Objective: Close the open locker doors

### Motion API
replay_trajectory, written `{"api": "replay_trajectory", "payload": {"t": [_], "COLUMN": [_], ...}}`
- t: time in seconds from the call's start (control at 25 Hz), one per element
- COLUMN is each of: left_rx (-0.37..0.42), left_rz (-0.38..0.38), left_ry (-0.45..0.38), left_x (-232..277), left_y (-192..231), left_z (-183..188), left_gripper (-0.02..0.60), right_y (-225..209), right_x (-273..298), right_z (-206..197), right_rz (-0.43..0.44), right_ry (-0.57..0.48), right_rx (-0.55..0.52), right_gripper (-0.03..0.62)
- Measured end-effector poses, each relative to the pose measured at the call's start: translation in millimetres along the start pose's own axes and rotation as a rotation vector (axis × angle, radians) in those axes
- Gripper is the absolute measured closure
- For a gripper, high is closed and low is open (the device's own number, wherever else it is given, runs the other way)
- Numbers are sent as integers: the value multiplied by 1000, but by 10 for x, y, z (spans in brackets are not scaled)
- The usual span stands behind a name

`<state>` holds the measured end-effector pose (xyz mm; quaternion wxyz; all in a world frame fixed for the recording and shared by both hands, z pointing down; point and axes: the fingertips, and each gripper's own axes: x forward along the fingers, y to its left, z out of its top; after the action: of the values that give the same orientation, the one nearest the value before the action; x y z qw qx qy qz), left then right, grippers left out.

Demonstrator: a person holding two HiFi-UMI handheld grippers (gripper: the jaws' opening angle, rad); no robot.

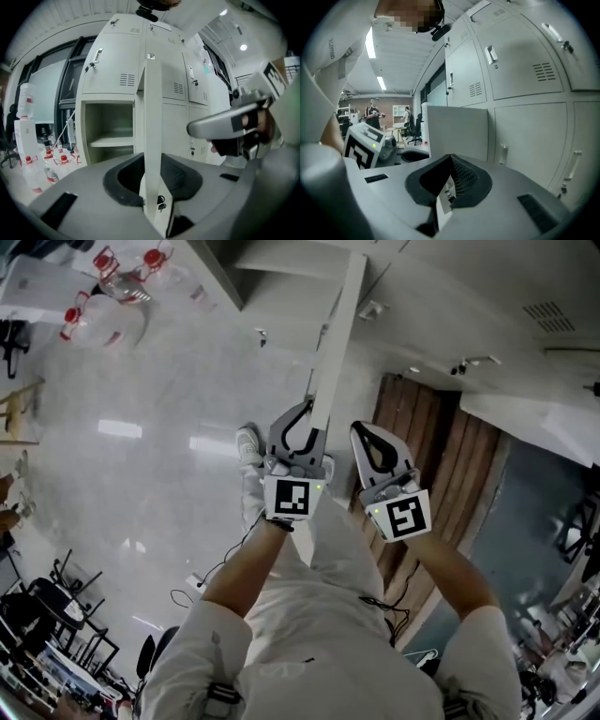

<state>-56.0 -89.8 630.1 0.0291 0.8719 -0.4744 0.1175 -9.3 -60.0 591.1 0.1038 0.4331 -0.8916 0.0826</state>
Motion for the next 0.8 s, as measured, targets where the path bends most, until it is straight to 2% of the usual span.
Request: {"api": "replay_trajectory", "payload": {"t": [0.12, 0.24, 0.4, 0.6, 0.8], "left_rx": [-53, -66, -33, 0, 1], "left_rz": [-39, -102, -228, -365, -427], "left_ry": [6, 5, 1, 7, -26], "left_x": [-69, -103, -115, -52, 39], "left_y": [334, 650, 955, 1207, 1582], "left_z": [-56, -72, -64, -81, -52], "left_gripper": [485, 486, 485, 485, 483], "right_y": [150, 348, 605, 743, 805], "right_x": [317, 641, 1174, 1768, 2236], "right_z": [-236, -471, -659, -719, -658], "right_rz": [38, 75, 102, 97, 98], "right_ry": [26, 76, 112, 81, 79], "right_rx": [-14, -54, -79, -94, -141], "right_gripper": [583, 571, 543, 497, 483]}}
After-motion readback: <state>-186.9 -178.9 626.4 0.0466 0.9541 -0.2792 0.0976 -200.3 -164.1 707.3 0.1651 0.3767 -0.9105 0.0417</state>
